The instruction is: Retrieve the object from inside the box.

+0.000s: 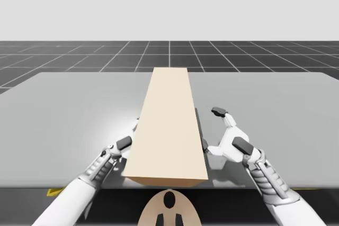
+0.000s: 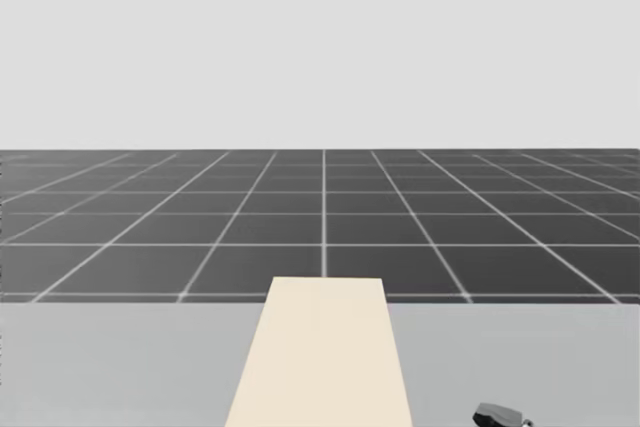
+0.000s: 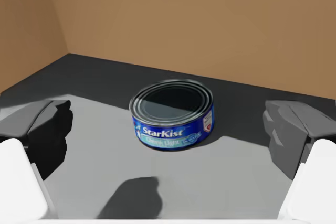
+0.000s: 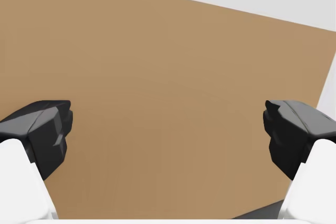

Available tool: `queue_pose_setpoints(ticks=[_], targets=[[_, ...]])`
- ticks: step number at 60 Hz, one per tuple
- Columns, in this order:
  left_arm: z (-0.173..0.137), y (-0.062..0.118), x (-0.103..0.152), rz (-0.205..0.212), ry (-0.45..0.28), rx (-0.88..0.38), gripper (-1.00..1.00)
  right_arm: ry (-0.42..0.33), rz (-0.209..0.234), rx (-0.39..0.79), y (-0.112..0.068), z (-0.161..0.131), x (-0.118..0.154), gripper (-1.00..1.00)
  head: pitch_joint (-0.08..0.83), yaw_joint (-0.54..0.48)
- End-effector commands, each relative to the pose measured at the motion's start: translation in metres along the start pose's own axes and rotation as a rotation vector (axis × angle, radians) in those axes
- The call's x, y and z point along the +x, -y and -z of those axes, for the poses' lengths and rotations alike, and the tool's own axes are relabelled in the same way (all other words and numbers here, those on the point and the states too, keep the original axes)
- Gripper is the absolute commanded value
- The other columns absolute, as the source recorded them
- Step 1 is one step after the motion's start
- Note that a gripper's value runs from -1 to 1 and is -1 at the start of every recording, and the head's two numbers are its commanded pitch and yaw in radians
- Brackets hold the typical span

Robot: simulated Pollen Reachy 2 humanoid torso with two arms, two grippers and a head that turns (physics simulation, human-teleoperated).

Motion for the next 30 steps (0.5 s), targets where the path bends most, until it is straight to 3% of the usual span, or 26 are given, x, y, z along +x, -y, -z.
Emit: queue_pose_setpoints(ticks=[1, 10, 24, 30], targets=[[0.012, -0.012, -0.015, -0.033, -0.045, -0.03, -1.0, 0.008, -0.006, 0.01, -0.002, 0.0, 0.001, -1.0, 0.062, 0.01], [0.032, -0.019, -0.02, -0.052, -0.049, -0.113, -1.0, 0.016, -0.01, 0.015, -0.003, 0.0, 0.002, -1.0, 0.07, 0.02], [0.053, -0.03, -0.028, -0.036, -0.075, -0.164, -1.0, 0.021, -0.016, 0.018, -0.004, -0.001, 0.003, -1.0, 0.092, 0.02], [0.061, -0.032, -0.033, -0.055, -0.092, -0.214, -1.0, 0.02, -0.018, 0.022, -0.004, -0.001, 0.003, -1.0, 0.1, 0.01]])
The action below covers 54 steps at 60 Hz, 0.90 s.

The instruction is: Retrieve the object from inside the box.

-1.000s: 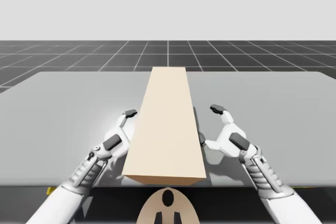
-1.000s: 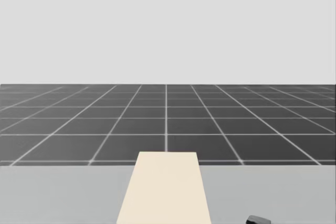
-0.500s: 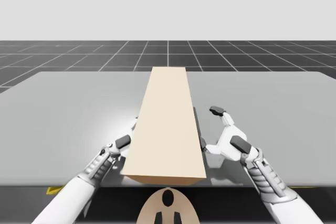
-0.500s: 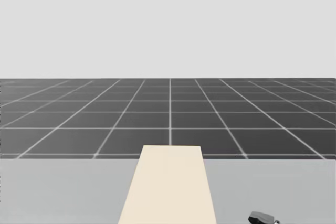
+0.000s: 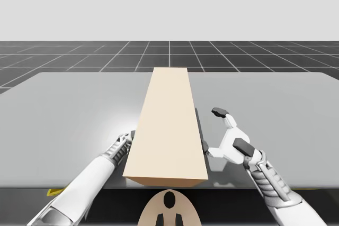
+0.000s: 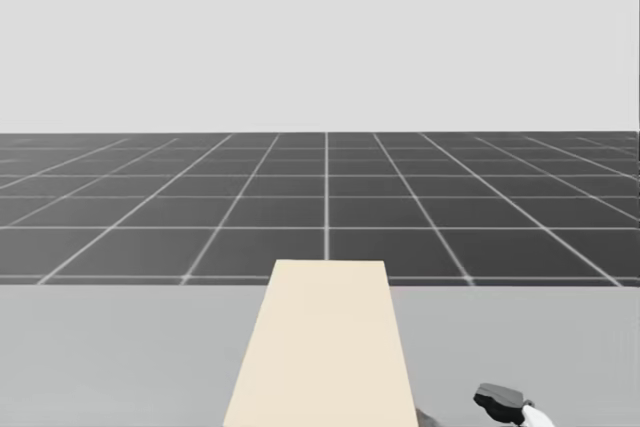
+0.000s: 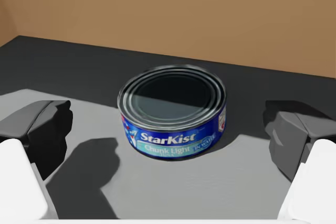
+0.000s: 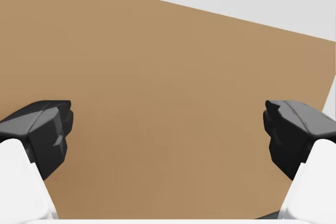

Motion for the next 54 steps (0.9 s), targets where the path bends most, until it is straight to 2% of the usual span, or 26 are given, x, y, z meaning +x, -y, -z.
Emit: queue_pose_setpoints(ticks=[1, 8, 12, 13, 18, 26, 28, 29, 30, 31, 32, 33, 34, 41, 49, 54], targets=[[0.014, -0.007, -0.007, -0.013, -0.026, -0.064, -1.0, 0.002, -0.002, 0.008, -0.001, 0.0, 0.0, -1.0, 0.101, 0.01], [0.025, -0.005, -0.011, 0.015, -0.052, -0.139, -1.0, 0.002, -0.008, 0.011, -0.002, 0.0, 0.0, -1.0, 0.106, 0.0], [0.03, -0.005, -0.012, 0.014, -0.059, -0.169, -1.0, 0.004, -0.007, 0.012, -0.001, -0.001, 0.001, -1.0, 0.109, 0.0], [0.034, -0.006, -0.012, 0.03, -0.064, -0.189, -1.0, 0.004, -0.008, 0.013, -0.001, -0.001, 0.0, -1.0, 0.112, 0.0], [0.04, -0.009, -0.013, 0.034, -0.074, -0.212, -1.0, 0.001, -0.009, 0.016, -0.001, -0.001, 0.0, -1.0, 0.118, 0.0], [0.049, -0.014, -0.016, 0.009, -0.073, -0.245, -1.0, -0.004, -0.012, 0.023, -0.001, -0.001, -0.002, -1.0, 0.133, 0.0], [0.05, -0.015, -0.018, -0.009, -0.075, -0.252, -1.0, -0.005, -0.011, 0.024, -0.001, 0.0, -0.002, -1.0, 0.136, 0.0], [0.051, -0.015, -0.02, -0.03, -0.081, -0.263, -1.0, -0.005, -0.012, 0.024, -0.001, 0.0, -0.002, -1.0, 0.139, 0.0], [0.051, -0.015, -0.021, -0.039, -0.083, -0.26, -0.91, -0.006, -0.011, 0.024, -0.001, 0.0, -0.002, -1.0, 0.139, 0.0], [0.052, -0.015, -0.023, -0.049, -0.085, -0.258, -0.62, -0.006, -0.01, 0.024, -0.001, 0.0, -0.003, -1.0, 0.141, 0.0], [0.052, -0.014, -0.025, -0.054, -0.085, -0.261, -0.05, -0.006, -0.01, 0.024, -0.001, 0.0, -0.003, -1.0, 0.143, 0.0], [0.052, -0.014, -0.026, -0.067, -0.095, -0.271, 0.3, -0.008, -0.01, 0.024, -0.001, 0.0, -0.003, -1.0, 0.144, 0.0], [0.051, -0.013, -0.028, -0.08, -0.104, -0.281, 0.94, -0.009, -0.011, 0.024, -0.001, 0.0, -0.003, -1.0, 0.146, 0.0], [0.051, -0.012, -0.035, -0.118, -0.129, -0.295, 1.0, -0.01, -0.015, 0.026, -0.001, 0.0, -0.002, -1.0, 0.151, -0.01], [0.049, -0.015, -0.032, -0.135, -0.127, -0.292, 1.0, -0.005, -0.019, 0.029, -0.001, -0.001, 0.0, -1.0, 0.148, -0.01], [0.046, -0.016, -0.025, -0.125, -0.119, -0.283, 1.0, -0.005, -0.02, 0.03, -0.001, -0.002, 0.001, -1.0, 0.147, -0.01]])
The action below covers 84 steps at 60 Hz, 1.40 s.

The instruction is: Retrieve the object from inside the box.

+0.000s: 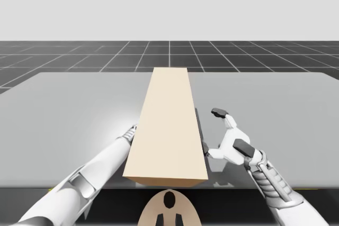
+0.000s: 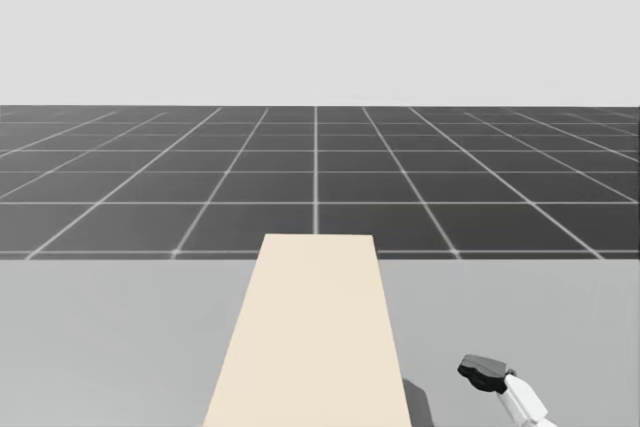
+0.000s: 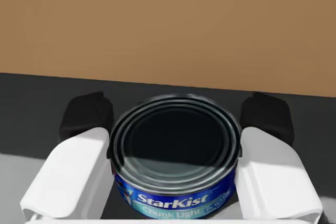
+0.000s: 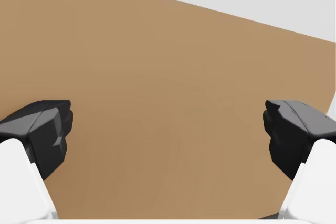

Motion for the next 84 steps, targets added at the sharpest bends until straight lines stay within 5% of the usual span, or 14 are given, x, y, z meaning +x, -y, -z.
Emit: queue_pose_setpoints(ticks=[1, 52, 69, 84], targets=[[-0.01, 0.013, -0.02, -0.119, -0.078, -0.085, 1.0, 0.0, 0.001, 0.005, -0.001, -0.001, 0.001, -1.0, 0.147, -0.01], [-0.214, 0.043, 0.049, 0.039, 0.012, 0.327, 1.0, 0.011, -0.006, 0.021, 0.004, -0.014, 0.011, -1.0, 0.094, 0.01], [-0.243, 0.023, 0.105, 0.152, 0.031, 0.46, 1.0, 0.009, -0.008, 0.016, 0.007, -0.018, 0.013, -1.0, 0.084, 0.01], [-0.254, -0.011, 0.178, 0.276, 0.049, 0.603, 1.0, 0.012, -0.007, 0.015, 0.008, -0.02, 0.013, -1.0, 0.075, 0.0]])
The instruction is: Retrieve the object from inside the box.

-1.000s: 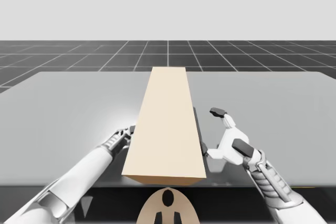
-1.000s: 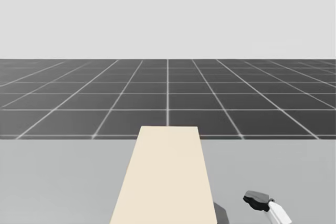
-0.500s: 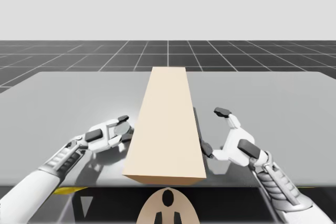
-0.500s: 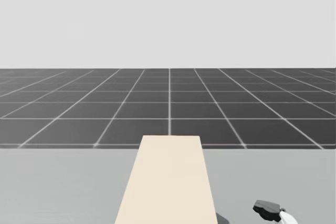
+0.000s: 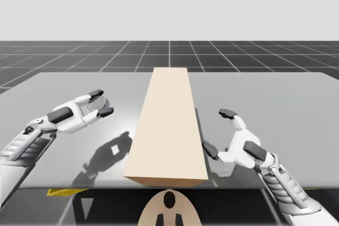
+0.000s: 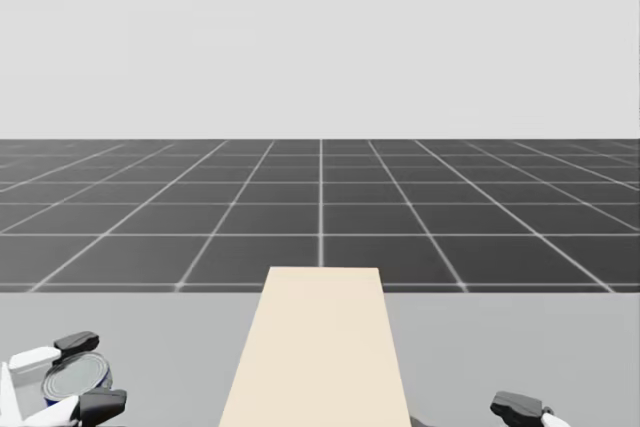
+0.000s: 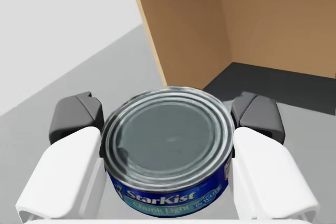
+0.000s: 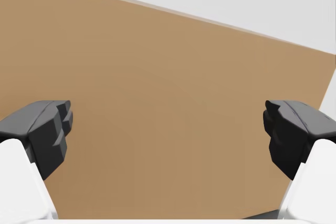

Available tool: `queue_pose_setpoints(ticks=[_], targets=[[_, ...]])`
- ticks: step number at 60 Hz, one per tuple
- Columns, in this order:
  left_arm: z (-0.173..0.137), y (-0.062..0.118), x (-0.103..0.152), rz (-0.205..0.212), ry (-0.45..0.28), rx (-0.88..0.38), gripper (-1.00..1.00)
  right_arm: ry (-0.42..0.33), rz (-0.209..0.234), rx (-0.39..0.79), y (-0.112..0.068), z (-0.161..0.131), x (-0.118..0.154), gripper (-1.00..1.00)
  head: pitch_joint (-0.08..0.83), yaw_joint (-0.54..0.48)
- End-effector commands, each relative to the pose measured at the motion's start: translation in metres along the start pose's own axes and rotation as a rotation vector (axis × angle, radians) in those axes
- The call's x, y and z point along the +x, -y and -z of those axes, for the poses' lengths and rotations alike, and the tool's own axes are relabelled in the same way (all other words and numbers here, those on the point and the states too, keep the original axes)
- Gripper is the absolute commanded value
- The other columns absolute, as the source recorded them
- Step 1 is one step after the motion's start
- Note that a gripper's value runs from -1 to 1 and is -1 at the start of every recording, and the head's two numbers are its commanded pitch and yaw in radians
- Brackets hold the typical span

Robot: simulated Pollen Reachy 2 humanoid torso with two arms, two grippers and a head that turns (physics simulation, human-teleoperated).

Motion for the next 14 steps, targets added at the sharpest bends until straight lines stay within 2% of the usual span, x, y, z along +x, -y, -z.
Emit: queue_pose_setpoints(ticks=[1, 14], targets=[[0.01, -0.036, 0.055, 0.108, 0.053, 0.103, 1.0, 0.001, 0.001, -0.001, 0.001, -0.001, 0.0, -1.0, 0.076, 0.0], [0.023, -0.061, 0.11, 0.18, 0.12, 0.207, 1.0, 0.001, 0.0, -0.002, 0.002, -0.001, 0.0, -1.0, 0.074, 0.0]])
